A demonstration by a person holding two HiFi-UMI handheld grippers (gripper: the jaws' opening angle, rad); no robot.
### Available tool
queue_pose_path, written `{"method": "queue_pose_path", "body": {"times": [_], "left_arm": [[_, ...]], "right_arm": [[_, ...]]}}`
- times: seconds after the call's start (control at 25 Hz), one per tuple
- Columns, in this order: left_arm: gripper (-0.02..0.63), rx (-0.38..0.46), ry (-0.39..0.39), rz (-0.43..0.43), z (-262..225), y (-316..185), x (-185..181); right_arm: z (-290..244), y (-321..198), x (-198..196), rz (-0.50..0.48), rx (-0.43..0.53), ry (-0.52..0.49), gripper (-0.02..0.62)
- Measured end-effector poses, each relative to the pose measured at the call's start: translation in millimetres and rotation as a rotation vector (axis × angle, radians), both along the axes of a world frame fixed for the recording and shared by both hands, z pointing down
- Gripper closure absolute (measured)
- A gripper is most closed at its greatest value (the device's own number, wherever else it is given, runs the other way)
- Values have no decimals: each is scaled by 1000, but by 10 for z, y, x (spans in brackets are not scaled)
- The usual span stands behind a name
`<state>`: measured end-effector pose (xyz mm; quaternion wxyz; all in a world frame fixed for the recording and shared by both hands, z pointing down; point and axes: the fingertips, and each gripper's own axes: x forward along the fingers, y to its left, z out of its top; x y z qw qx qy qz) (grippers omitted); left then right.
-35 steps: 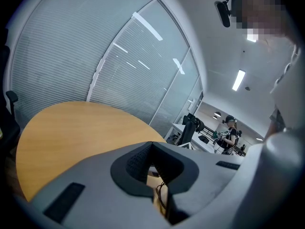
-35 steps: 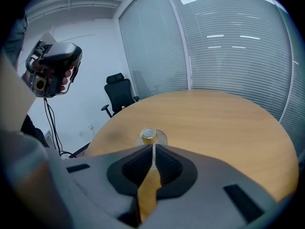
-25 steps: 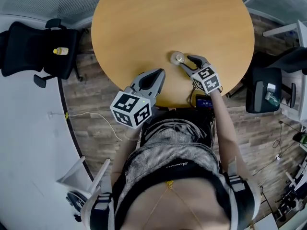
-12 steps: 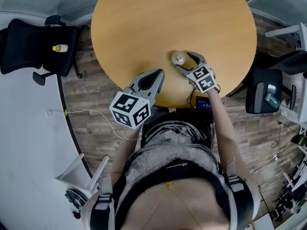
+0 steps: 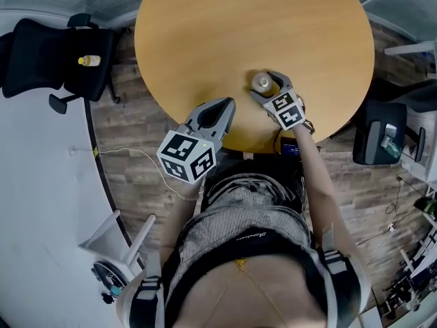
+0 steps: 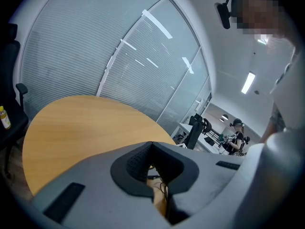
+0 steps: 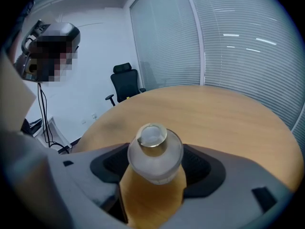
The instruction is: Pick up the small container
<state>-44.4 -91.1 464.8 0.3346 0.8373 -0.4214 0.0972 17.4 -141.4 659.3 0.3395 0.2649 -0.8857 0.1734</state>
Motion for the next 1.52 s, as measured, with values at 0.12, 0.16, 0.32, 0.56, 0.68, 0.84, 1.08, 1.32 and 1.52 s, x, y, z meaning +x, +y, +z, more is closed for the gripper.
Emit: {"method": "queue_pose_path", "body": {"times": [0.12, 0.16, 0.32, 0.56, 0.68, 0.84, 1.08, 1.32, 1.52], "left_arm": [[600, -3, -1, -7, -5, 1, -52], [600, -3, -2, -8, -7, -1, -65], [600, -2, -2, -14, 9, -11, -105], [600, 3, 2, -14, 3, -11, -132], [600, 6, 4, -17, -8, -5, -150], [600, 6, 5, -23, -21, 6, -174], [600, 4, 3, -17, -7, 29, -191], [600, 11, 5, -12, -35, 13, -181], [600, 10, 6, -10, -44, 14, -165]], "right_arm": [[8, -13, -35, -7, -7, -3, 265], [11, -13, -36, -12, -7, -3, 264], [41, -20, -47, -24, -3, -10, 262], [48, -20, -67, -20, 18, -19, 262], [27, -34, -80, 4, 32, -40, 263], [24, -36, -62, 11, 37, -40, 263], [43, -35, -64, -2, 41, -46, 262], [33, -41, -49, -2, 40, -48, 262], [31, -31, -36, -12, 42, -49, 261]]}}
